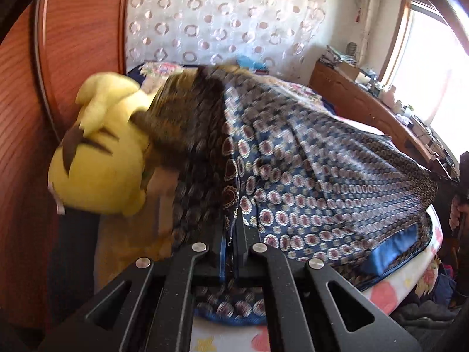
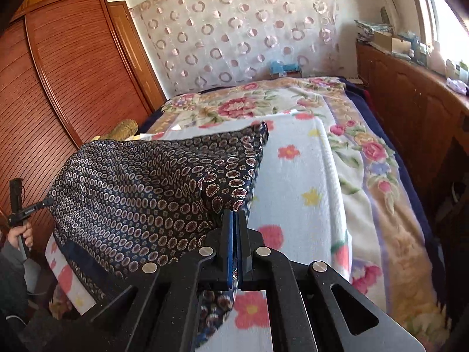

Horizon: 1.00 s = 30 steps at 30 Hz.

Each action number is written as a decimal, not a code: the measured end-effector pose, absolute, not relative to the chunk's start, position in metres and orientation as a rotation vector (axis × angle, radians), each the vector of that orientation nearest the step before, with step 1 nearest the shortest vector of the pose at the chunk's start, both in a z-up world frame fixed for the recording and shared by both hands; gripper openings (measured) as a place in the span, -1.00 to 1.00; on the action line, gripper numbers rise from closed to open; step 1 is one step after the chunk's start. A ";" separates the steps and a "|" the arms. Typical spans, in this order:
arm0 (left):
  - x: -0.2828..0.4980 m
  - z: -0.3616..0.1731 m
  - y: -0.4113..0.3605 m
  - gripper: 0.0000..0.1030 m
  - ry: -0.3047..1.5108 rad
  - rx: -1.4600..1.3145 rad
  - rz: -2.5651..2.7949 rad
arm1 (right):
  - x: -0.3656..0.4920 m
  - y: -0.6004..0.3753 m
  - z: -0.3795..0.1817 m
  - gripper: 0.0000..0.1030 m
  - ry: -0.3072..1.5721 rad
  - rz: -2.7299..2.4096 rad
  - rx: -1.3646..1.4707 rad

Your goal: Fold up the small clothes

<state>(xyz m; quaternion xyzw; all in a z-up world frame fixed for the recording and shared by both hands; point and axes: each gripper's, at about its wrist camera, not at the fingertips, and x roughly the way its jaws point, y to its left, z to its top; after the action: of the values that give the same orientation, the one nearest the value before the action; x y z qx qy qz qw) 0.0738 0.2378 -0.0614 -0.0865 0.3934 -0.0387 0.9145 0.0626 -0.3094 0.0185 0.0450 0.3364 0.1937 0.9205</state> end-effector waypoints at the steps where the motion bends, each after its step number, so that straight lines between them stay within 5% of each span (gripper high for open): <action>1: 0.072 -0.066 0.241 -0.93 0.817 -0.181 -0.067 | 0.060 -0.311 0.015 -0.98 0.699 0.398 0.098; 15: 0.061 -0.075 0.243 -0.92 0.809 -0.167 -0.035 | 0.050 -0.296 -0.003 -0.97 0.755 0.382 0.025; 21: 0.057 -0.070 0.239 -0.22 0.790 -0.159 -0.060 | 0.043 -0.295 -0.002 -0.97 0.722 0.355 -0.002; 30: 0.054 -0.083 0.233 -0.22 0.823 -0.144 -0.023 | 0.020 -0.275 0.002 -0.93 0.649 0.303 -0.102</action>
<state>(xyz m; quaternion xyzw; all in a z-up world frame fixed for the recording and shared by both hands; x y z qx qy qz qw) 0.0543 0.2334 -0.0831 -0.0700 0.3997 -0.0110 0.9139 0.0204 -0.2755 0.0019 -0.0497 0.3173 0.1483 0.9353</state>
